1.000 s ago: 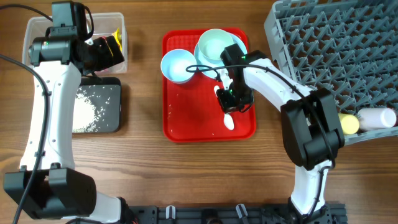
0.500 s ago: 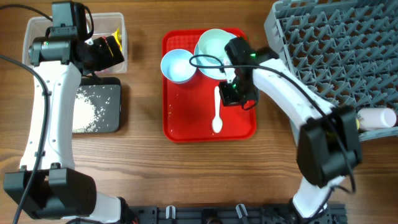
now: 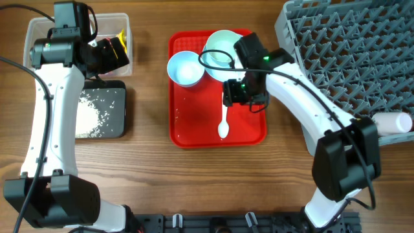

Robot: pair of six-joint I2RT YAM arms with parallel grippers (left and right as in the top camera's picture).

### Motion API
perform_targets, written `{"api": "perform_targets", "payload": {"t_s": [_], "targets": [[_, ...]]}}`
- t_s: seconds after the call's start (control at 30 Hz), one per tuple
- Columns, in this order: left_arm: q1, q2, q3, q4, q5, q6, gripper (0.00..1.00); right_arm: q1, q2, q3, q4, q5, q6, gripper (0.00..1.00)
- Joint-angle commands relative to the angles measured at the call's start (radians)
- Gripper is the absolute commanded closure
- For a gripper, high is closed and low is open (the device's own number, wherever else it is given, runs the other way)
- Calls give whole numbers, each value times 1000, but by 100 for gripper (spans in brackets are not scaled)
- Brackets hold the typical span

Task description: Sort waste into correct bins and load items into the dishwasher rack

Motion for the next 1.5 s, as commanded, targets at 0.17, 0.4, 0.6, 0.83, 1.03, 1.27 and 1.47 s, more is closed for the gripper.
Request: {"api": "perform_targets", "payload": {"t_s": [0.17,0.4,0.6,0.83,1.03,1.27,1.47], "targets": [[5,10,-3,0,2,-9,0,83,178,-5,83,109,129,27],[5,10,-3,-1,2,-9,0,51,200,-5,121,145,124,34],[5,10,-3,-1,2,-9,0,48,248,-5,118,147,73,42],[5,10,-3,-1,2,-9,0,48,288,-5,79,169,51,45],[5,10,-3,-2,17,-9,0,48,289,-5,79,279,93,52],[5,10,-3,-4,17,-9,0,55,293,-5,97,335,88,50],[5,10,-3,-9,17,-9,0,57,296,-6,70,438,130,53]]}}
